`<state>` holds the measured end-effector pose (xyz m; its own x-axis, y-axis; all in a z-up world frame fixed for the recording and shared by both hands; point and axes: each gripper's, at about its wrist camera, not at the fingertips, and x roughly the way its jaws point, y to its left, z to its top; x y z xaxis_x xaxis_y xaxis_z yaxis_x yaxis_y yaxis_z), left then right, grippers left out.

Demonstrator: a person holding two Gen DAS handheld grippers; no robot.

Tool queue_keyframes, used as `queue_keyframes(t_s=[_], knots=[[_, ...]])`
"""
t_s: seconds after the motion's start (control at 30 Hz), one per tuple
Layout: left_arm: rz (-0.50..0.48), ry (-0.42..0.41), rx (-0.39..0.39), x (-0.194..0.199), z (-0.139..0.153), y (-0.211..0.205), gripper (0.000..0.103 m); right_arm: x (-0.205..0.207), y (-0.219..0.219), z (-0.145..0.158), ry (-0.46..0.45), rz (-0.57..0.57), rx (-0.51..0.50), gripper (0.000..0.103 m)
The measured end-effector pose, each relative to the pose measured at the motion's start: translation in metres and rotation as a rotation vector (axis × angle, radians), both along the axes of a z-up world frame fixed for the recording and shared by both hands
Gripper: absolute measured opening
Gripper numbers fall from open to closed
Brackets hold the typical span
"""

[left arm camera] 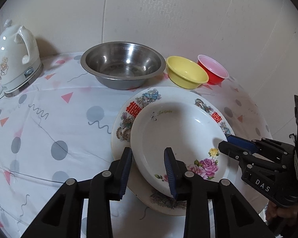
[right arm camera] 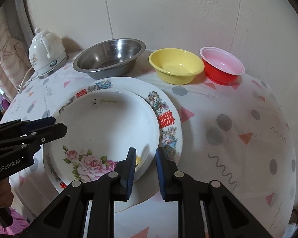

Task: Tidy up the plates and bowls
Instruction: 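Set the rose bowl down on the plate stack and open the right gripper, then move the right gripper up and over toward the steel bowl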

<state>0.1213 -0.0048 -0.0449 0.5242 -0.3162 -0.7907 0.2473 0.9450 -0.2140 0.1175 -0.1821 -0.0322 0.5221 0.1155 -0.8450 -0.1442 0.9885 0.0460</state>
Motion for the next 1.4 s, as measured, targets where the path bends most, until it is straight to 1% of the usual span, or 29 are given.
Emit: queue_keyframes(t_s=[0.03,0.1,0.17,0.2,0.27,0.37,0.5,0.57,0.63,0.73,0.77,0.8,0.87,0.97,1.07,1.1,1.17,1.27,1.4], knots=[[-0.008,-0.006,0.006,-0.001,0.001,-0.001,0.033,0.0,-0.001,0.0,0.0,-0.003,0.011,0.022],[-0.006,-0.01,0.008,-0.001,0.002,-0.002,0.034,0.0,-0.003,-0.001,0.0,-0.013,0.041,0.022],[-0.02,0.007,-0.028,0.0,0.001,-0.001,0.034,0.0,-0.006,-0.001,0.001,-0.021,0.071,0.022],[-0.025,0.009,-0.03,0.0,0.001,-0.002,0.034,0.0,-0.007,-0.001,0.001,-0.025,0.083,0.022],[-0.022,0.007,-0.023,-0.001,0.001,-0.003,0.034,-0.001,-0.008,-0.001,0.001,-0.025,0.093,0.022],[-0.008,0.003,-0.033,-0.003,0.003,-0.001,0.034,-0.001,-0.009,-0.001,0.002,-0.021,0.101,0.022],[0.047,-0.037,-0.019,-0.009,0.011,0.011,0.034,-0.001,-0.011,-0.001,0.006,-0.026,0.118,0.022],[0.082,-0.046,-0.022,-0.008,0.014,0.021,0.034,0.0,-0.015,0.0,0.017,-0.038,0.147,0.022],[0.128,-0.054,-0.021,-0.007,0.017,0.032,0.036,0.0,-0.023,0.001,0.012,-0.077,0.184,0.022],[0.161,-0.037,-0.02,-0.004,0.013,0.046,0.04,-0.001,-0.036,0.005,-0.019,-0.135,0.219,0.022],[0.167,-0.026,-0.023,-0.002,0.011,0.048,0.041,0.0,-0.04,0.006,-0.023,-0.154,0.228,0.024],[0.171,-0.01,-0.032,-0.002,0.007,0.051,0.043,0.001,-0.044,0.005,-0.025,-0.177,0.234,0.028],[0.165,0.012,-0.043,-0.002,0.002,0.052,0.044,0.003,-0.049,0.002,-0.015,-0.205,0.239,0.028],[0.142,0.024,-0.058,-0.004,-0.003,0.049,0.044,0.008,-0.054,-0.006,0.024,-0.224,0.276,0.028],[0.113,0.018,-0.073,-0.007,-0.003,0.044,0.044,0.007,-0.051,-0.008,0.028,-0.202,0.295,0.028],[0.104,0.017,-0.079,-0.008,-0.003,0.043,0.044,0.007,-0.048,-0.008,0.028,-0.191,0.29,0.031],[0.091,0.016,-0.09,-0.008,-0.002,0.042,0.044,0.005,-0.044,-0.007,0.024,-0.184,0.265,0.031],[0.08,0.019,-0.089,-0.007,-0.003,0.04,0.043,0.005,-0.044,-0.007,0.025,-0.181,0.265,0.03],[0.051,0.015,-0.099,-0.009,-0.002,0.035,0.042,0.003,-0.037,-0.006,0.016,-0.159,0.21,0.029]])
